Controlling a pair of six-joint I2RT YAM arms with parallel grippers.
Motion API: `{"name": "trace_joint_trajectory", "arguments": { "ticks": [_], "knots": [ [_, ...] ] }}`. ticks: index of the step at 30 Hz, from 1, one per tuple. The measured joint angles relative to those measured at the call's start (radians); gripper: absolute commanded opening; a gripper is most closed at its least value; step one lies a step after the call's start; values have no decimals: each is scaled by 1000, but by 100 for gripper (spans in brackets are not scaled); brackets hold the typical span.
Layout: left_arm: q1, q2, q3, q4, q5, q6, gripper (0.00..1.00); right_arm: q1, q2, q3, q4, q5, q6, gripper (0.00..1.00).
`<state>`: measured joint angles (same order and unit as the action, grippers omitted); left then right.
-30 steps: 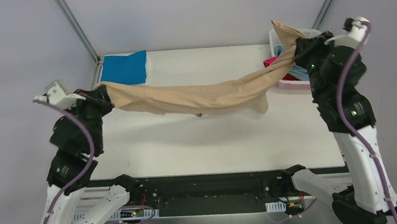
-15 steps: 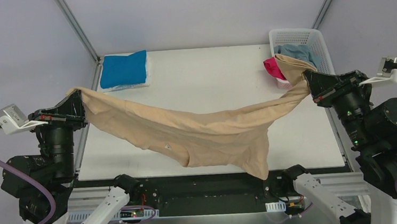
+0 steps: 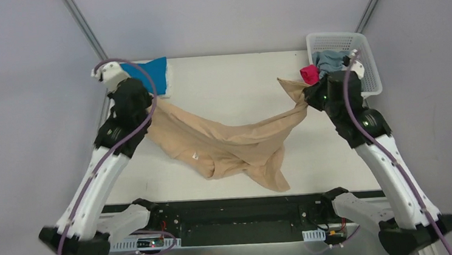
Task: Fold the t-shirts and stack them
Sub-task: Flatten out the tshirt
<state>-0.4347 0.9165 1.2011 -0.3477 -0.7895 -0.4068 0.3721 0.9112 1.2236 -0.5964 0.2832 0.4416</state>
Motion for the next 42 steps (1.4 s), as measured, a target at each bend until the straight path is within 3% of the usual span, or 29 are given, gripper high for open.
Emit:
{"name": "trace_joint_trajectory", "arguments": {
  "ticks": [6,12,16,18,19,20,22,23,25,29,36,42],
  "knots": [
    [187,418,14,9,100,-64,0,-63,286,-17,119,45,12,0],
    [228,748,174,69,180,-71,0,-154,563,30,243,2,18,0],
    [238,922,317,101,222,-71,16,-179,755,142,282,-31,6,5],
    [241,980,367,111,241,-67,30,-185,840,213,296,-38,-6,17],
    [246,1006,388,114,249,-65,45,-189,894,268,298,-38,-14,32],
    [247,1031,409,115,259,-62,67,-192,934,311,296,-37,-19,52],
    [254,1067,447,109,271,-51,95,-200,1025,422,279,-34,-38,74],
    [254,1080,463,106,281,-50,98,-202,1064,480,259,-32,-51,84],
    [254,1087,481,101,301,-52,99,-204,1105,547,230,-32,-68,98],
    [255,1058,481,89,366,-51,99,-201,1072,525,204,-29,-96,99],
    [254,759,216,75,462,-105,99,-99,721,149,194,-43,-111,99],
    [248,489,-42,75,608,-187,99,33,513,-61,206,-193,-74,99]
  ]
}}
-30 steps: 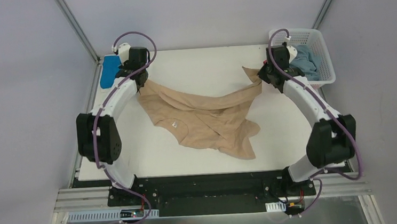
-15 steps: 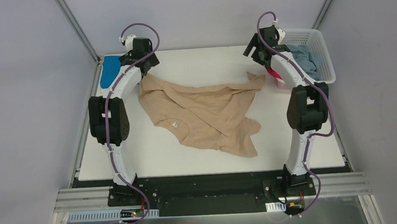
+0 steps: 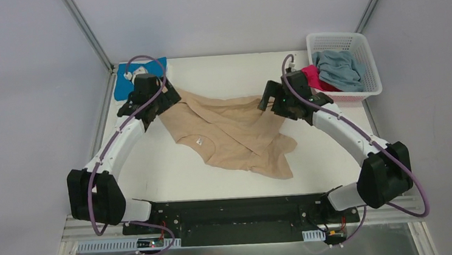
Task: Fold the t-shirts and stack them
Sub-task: Flatten out the tshirt
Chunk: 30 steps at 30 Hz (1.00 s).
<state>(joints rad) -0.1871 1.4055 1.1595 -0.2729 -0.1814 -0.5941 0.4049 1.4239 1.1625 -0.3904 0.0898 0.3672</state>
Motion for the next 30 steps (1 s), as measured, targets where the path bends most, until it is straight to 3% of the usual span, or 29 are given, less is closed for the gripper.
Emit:
{"name": "trace_joint_trajectory", "arguments": {
  "ticks": [7,12,30],
  "knots": [
    [-142,-50,-210,-6,185,-57,99,146,-6,-177,-12,-170,71,93],
    [-216,-49,-253,-9,242,-75,99,197,-5,-249,-1,-200,133,88],
    [-211,-85,-304,-3,126,-96,99,224,153,-303,172,-157,268,65]
  ]
}}
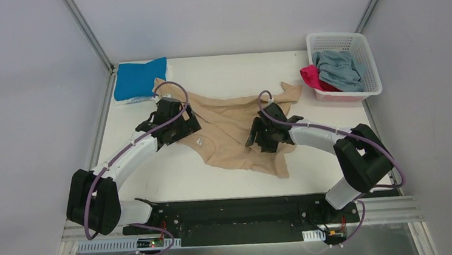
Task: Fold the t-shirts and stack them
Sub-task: Flatten out the tshirt
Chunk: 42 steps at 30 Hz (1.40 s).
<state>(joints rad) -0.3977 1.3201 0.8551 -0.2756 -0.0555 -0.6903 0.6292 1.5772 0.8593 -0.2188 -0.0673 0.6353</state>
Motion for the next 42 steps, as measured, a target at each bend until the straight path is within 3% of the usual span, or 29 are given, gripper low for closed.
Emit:
{"name": "trace_joint_trajectory", "arguments": {
  "ticks": [11,21,26,30,35,42],
  "knots": [
    [7,-27,-1,-21,-66,0,99,29,-7,37,-31,140,8,60],
    [21,-28,-1,-22,-88,0,99,39,-48,60,-49,164,8,53],
    [42,-31,-1,-23,-95,0,99,39,1,84,-50,171,8,37],
    [89,-31,3,-29,-109,-4,99,39,30,87,-55,201,10,1],
    [191,11,83,-48,-124,-4,99,39,38,101,-62,266,8,0],
    [326,193,293,-36,-129,10,96,32,-6,104,-72,348,-50,0]
  ]
}}
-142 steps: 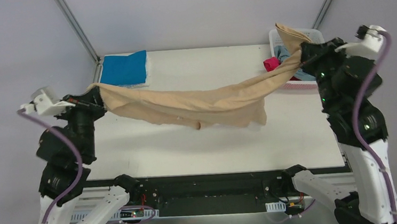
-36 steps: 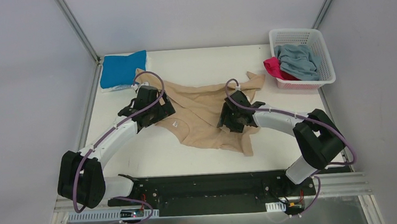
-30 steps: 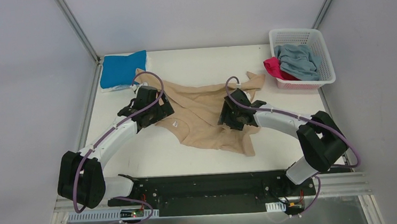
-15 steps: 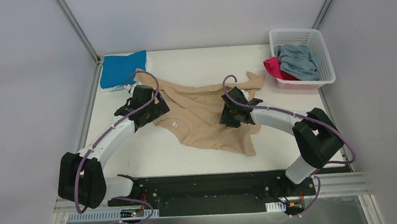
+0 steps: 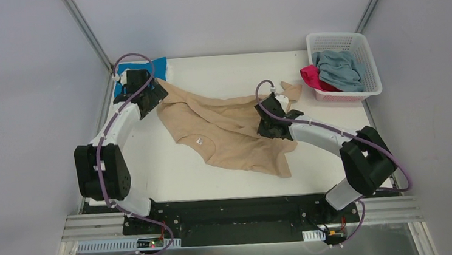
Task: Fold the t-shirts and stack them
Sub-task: Flatten out the tshirt
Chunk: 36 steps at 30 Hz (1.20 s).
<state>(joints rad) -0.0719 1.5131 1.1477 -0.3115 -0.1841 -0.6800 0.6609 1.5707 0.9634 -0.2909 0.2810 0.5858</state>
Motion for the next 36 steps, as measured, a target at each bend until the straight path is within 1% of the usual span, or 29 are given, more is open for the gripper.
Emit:
{"name": "trace_joint_trajectory", "arguments": {
  "ticks": [6,9,12,13,15,21,28,32,33,34,36],
  "knots": [
    [62,239,237,23,75,39,83,-20,-46,7,-4,18,-63,0],
    [66,336,341,27,101,57,78,-20,-46,9,-3,18,-81,0],
    [66,417,421,38,106,78,68,-20,-46,9,-3,17,-95,0],
    [65,438,441,38,104,86,67,-20,-46,9,-3,17,-98,0],
    [65,471,466,37,102,95,64,-20,-46,10,-3,17,-104,0],
    [65,542,544,24,93,108,63,-20,-46,16,-1,7,-112,0],
    [65,588,618,23,69,135,54,-20,-46,16,0,3,-120,0],
    [64,616,639,17,59,150,41,-20,-46,16,0,3,-122,0],
    [64,626,644,14,53,154,37,-20,-46,16,0,3,-123,0],
    [59,636,647,13,43,163,26,-20,-46,16,0,3,-124,0],
    [54,649,658,0,29,178,0,-20,-46,16,3,3,-124,0]
  ]
}}
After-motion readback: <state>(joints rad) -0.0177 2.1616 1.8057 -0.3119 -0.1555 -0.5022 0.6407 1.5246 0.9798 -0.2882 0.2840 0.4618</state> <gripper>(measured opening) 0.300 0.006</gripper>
